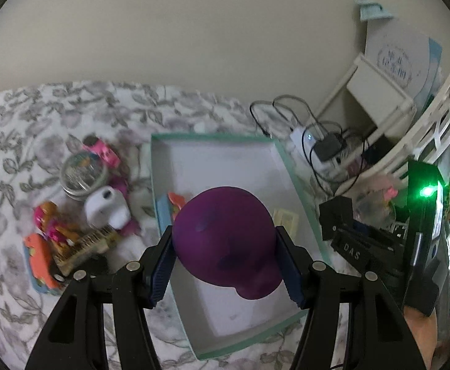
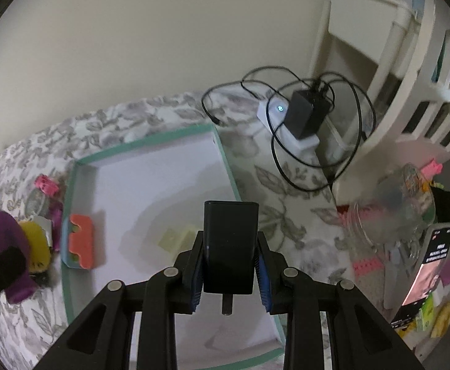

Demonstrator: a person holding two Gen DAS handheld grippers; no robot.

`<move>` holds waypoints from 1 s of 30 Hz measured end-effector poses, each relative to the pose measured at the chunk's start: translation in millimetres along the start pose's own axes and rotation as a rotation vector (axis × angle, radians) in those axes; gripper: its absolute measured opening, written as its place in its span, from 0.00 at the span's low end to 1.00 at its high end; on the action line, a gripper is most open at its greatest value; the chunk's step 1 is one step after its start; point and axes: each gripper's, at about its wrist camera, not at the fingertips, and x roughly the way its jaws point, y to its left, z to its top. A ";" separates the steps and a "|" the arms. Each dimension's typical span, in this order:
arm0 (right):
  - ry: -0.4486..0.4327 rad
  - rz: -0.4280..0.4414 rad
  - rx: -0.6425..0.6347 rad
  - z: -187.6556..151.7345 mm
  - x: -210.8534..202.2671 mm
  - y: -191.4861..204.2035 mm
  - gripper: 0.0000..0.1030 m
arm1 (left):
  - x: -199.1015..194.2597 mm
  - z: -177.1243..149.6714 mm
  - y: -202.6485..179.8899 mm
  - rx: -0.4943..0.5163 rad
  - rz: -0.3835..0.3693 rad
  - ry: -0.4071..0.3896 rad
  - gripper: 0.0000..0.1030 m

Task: Organize rigid objects
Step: 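Carry the purple mushroom and black charger over the teal box, then lower the mushroom and charger into the box and open both tools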

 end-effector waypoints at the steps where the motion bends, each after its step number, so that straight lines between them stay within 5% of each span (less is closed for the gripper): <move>1: 0.016 -0.002 0.002 -1.7 5.7 -1.4 0.30 | 4.5 -2.0 -1.3 0.003 0.004 0.012 0.61; 7: 0.094 -0.001 0.016 -13.4 34.1 -6.0 0.30 | 30.3 -10.6 -1.5 0.001 0.025 0.076 0.61; 30: 0.108 0.038 -0.036 -13.4 32.1 6.5 0.30 | 66.8 -30.2 2.0 0.009 0.079 0.182 0.62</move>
